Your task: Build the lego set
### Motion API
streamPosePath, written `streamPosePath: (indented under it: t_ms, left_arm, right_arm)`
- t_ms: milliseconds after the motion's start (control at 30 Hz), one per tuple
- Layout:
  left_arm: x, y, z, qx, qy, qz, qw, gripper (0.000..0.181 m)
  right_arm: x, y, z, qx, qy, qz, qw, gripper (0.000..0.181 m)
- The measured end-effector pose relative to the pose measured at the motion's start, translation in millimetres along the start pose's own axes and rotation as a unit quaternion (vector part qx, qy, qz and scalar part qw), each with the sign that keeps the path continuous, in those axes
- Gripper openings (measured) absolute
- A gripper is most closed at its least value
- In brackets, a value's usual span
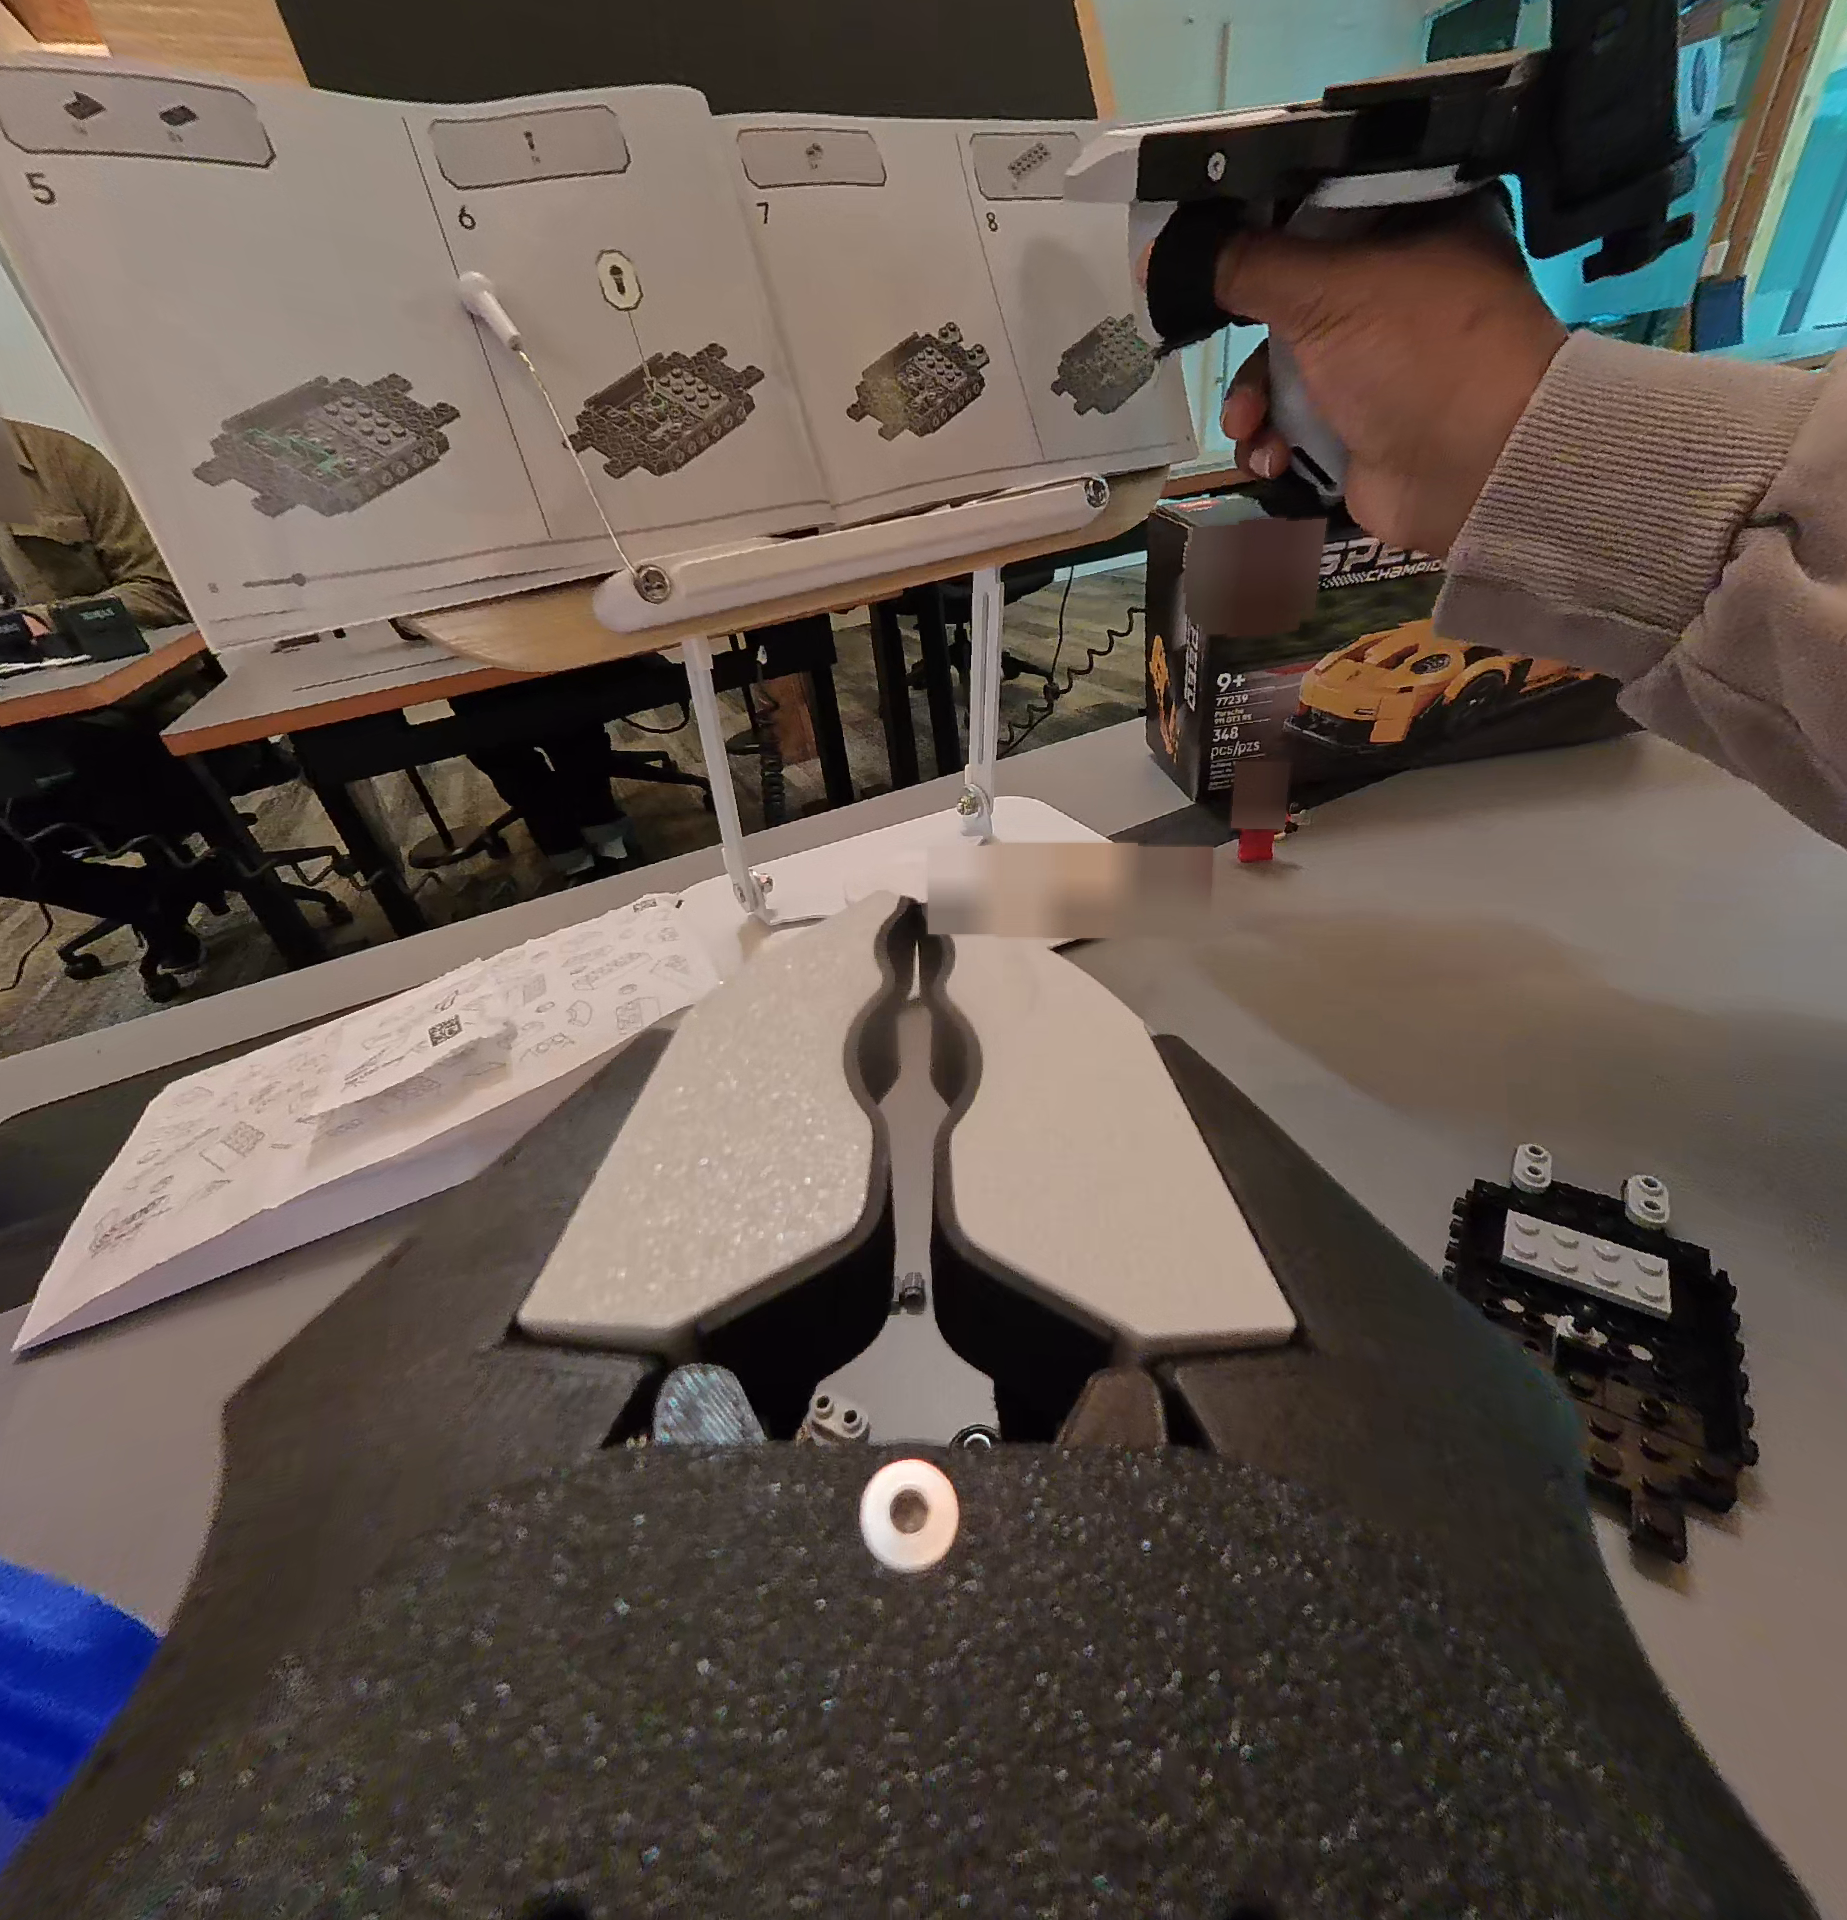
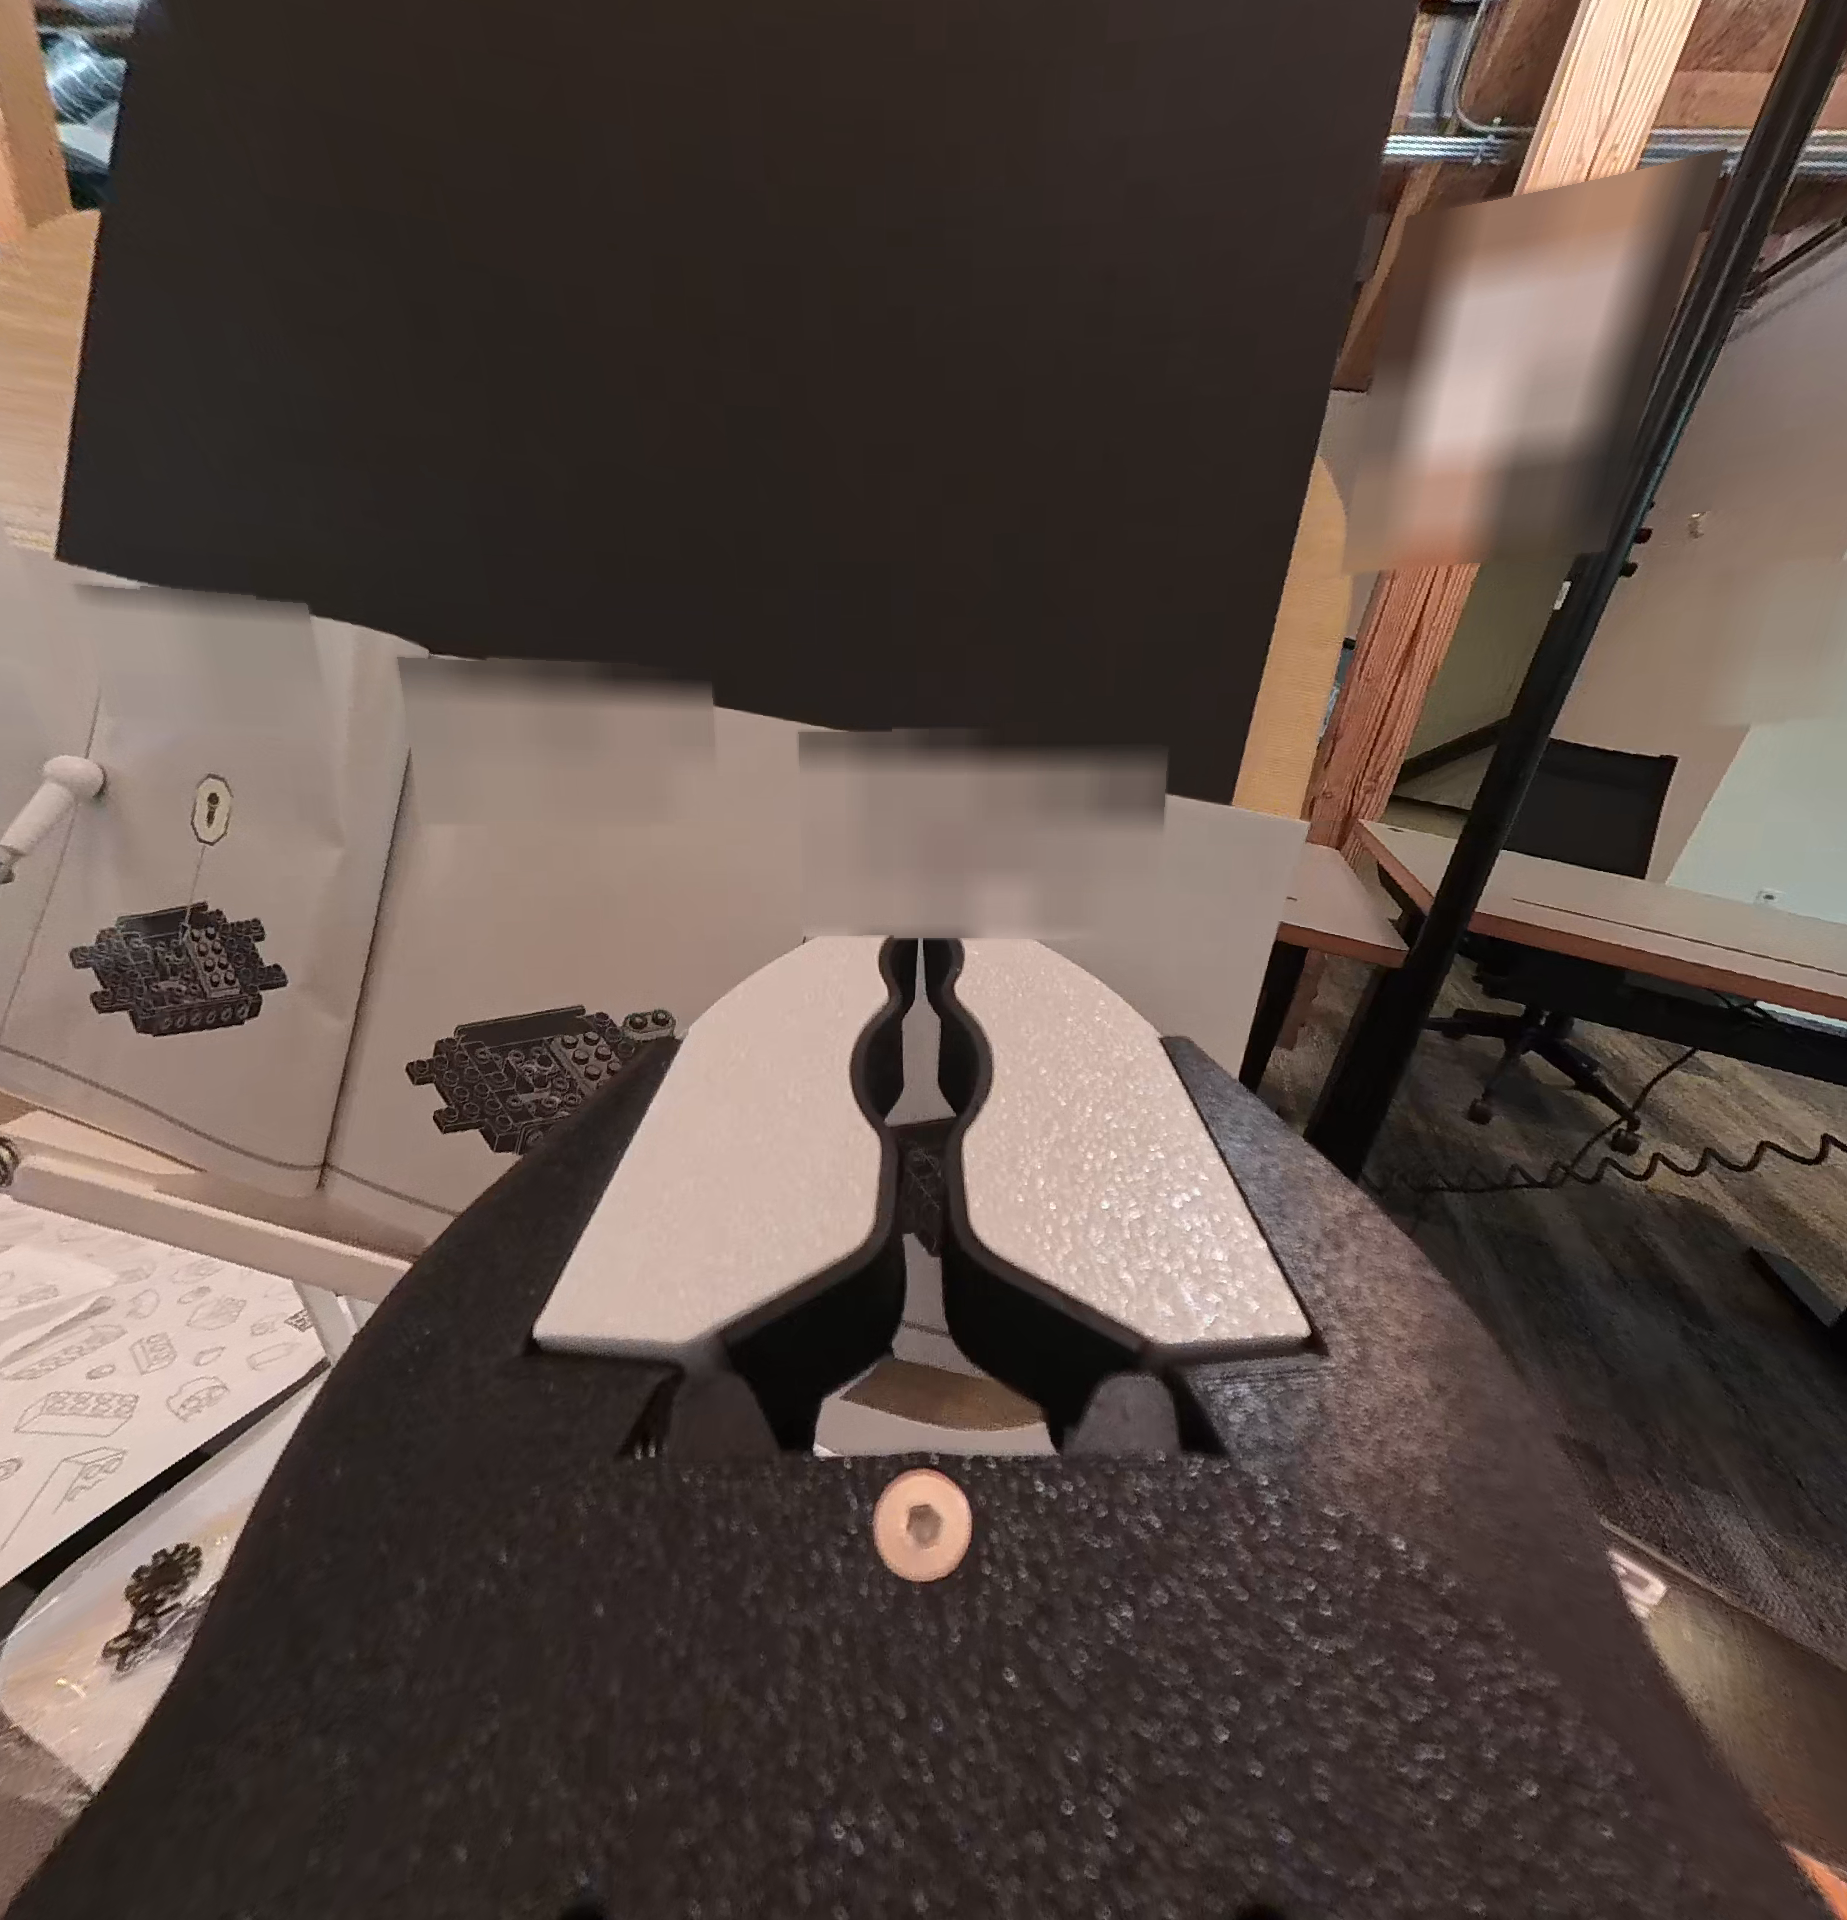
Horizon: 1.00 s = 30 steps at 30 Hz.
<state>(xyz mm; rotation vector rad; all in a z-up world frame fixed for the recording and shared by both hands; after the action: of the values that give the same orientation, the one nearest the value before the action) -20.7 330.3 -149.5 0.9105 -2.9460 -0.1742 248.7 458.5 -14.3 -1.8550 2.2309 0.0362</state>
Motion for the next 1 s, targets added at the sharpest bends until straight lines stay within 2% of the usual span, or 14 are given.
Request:
streamPosePath:
  t_ms: [467,1000]
  left_arm:
    - [-0.4,-0.9,2.6,0.004,0.004,0.007,1.000,0.000]
    - [-1.7,-2.5,5.3,0.007,0.010,0.014,1.000,0.000]
  right_arm:
    - [4.0,8.2,4.4,0.006,0.005,-0.016,1.000,0.003]
    - [3.7,0.7,-5.0,0.014,-0.007,-0.015,1.000,0.004]
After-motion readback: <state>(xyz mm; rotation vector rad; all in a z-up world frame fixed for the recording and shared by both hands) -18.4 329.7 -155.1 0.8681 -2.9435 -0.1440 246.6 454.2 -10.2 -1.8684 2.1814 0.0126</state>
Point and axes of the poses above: each gripper's, where its closed fingertips meet, x back along the fingers, z out of its underside, y = z × x across the jaws, the point moved 3 cm from there along x, back along the fingers, and after that the axes turned 8 degrees about z, right-handed, at the moved point
